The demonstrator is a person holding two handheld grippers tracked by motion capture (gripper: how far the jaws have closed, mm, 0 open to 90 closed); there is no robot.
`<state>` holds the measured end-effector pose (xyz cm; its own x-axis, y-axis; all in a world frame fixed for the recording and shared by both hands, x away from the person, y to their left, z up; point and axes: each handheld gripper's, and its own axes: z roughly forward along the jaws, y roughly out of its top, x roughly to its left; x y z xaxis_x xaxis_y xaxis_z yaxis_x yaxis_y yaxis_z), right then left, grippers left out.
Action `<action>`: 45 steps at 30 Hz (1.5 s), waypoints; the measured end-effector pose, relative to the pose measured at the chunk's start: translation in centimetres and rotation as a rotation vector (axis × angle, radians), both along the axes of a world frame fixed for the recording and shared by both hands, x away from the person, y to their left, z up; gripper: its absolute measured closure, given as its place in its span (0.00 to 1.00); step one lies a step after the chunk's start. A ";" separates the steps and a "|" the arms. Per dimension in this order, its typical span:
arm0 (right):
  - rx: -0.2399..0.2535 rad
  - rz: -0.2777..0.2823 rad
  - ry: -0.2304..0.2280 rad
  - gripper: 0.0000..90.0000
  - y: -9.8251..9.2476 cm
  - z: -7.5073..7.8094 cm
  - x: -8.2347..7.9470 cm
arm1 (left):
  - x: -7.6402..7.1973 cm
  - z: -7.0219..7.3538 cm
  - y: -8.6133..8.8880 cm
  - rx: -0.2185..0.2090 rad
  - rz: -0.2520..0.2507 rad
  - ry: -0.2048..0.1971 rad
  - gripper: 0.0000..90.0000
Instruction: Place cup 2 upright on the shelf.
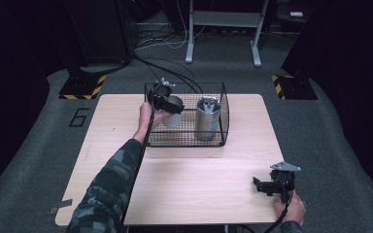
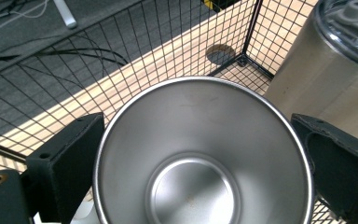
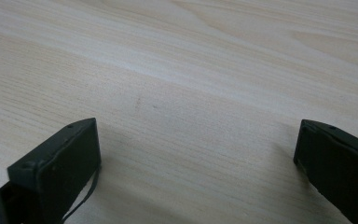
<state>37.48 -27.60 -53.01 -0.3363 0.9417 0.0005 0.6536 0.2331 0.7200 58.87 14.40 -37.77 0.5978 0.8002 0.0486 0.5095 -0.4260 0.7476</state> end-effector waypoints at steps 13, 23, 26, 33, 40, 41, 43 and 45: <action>0.004 -0.003 0.000 0.00 0.0 0.0 0.0 | 1.0 -2.3 -0.5 0.013 0.012 0.047 0.07; 0.004 -0.003 0.000 0.00 0.0 0.0 0.0 | 1.3 -3.4 -0.8 0.019 0.007 0.080 0.07; 0.000 -0.001 0.000 0.00 0.0 0.0 0.0 | 1.3 -3.8 -0.9 0.027 0.003 0.090 0.07; 0.000 0.000 0.000 0.00 0.0 0.0 0.0 | 1.4 -4.2 -1.0 0.035 0.005 0.103 0.07; 0.004 -0.003 0.000 0.00 0.0 0.0 0.0 | 0.9 -4.5 -1.1 0.044 0.006 0.090 0.07; 0.004 -0.003 0.000 0.00 0.0 0.0 0.0 | 0.8 -4.5 -1.1 0.048 0.004 0.089 0.06; 0.004 -0.003 0.000 0.00 0.0 0.0 0.0 | 0.6 -4.6 -0.9 0.047 0.001 0.087 0.06; 0.004 -0.003 0.000 0.00 0.0 0.0 0.0 | 0.5 -4.7 -0.6 0.045 -0.005 0.090 0.06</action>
<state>37.48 -27.55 -53.01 -0.3333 0.9428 0.0047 0.6546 0.2278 0.7209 59.38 13.80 -42.44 0.6050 0.7957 0.0304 0.5714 -0.4605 0.6793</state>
